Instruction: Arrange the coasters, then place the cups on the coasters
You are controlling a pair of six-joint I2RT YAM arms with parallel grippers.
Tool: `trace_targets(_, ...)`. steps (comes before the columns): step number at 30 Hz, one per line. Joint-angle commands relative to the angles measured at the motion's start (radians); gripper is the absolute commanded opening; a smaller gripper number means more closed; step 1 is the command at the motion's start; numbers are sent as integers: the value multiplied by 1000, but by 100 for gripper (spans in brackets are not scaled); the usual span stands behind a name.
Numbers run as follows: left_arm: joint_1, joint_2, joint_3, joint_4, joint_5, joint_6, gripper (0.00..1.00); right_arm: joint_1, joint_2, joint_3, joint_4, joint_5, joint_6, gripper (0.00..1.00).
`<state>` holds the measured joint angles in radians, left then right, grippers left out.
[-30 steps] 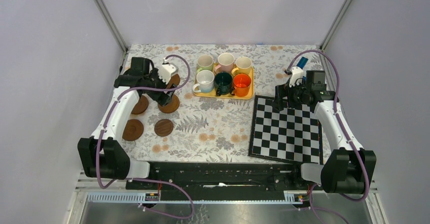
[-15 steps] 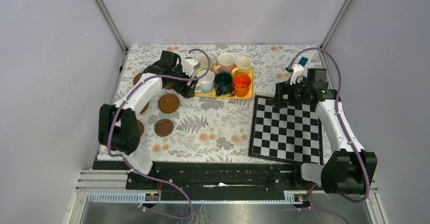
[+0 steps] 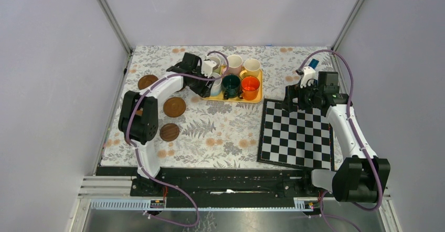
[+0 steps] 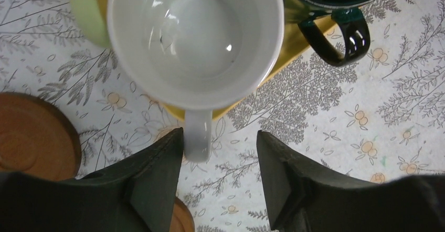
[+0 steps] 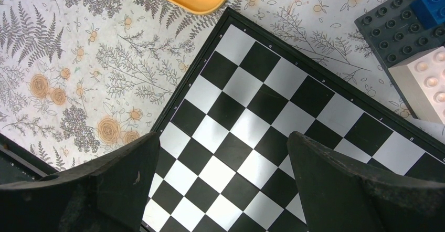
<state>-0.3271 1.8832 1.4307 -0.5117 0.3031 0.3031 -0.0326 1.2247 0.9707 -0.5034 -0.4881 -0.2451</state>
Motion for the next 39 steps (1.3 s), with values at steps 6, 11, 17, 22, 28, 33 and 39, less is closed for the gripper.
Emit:
trace_targets(6, -24, 60, 63, 94, -49, -33, 48, 5, -24, -1, 23, 2, 2, 98)
trace_targets(11, -24, 66, 57, 106, -55, -43, 41, 5, -18, -4, 26, 3, 0, 98)
trace_targets(17, -24, 53, 39, 114, -58, -61, 24, 5, -19, -6, 26, 5, -3, 98)
trace_targets(22, -24, 9, 15, 116, -49, -82, 11, 5, -22, -6, 25, 6, -7, 98)
trace_targets(28, -13, -81, -37, 117, -68, -92, 0, 5, -25, -3, 23, 7, -7, 98)
trace_targets(33, 41, -169, -71, 104, -47, -121, 0, 5, -25, 0, 20, 3, -6, 98)
trace_targets(39, 131, -281, -114, 91, -26, -116, 0, 5, -24, -1, 20, 0, -8, 98)
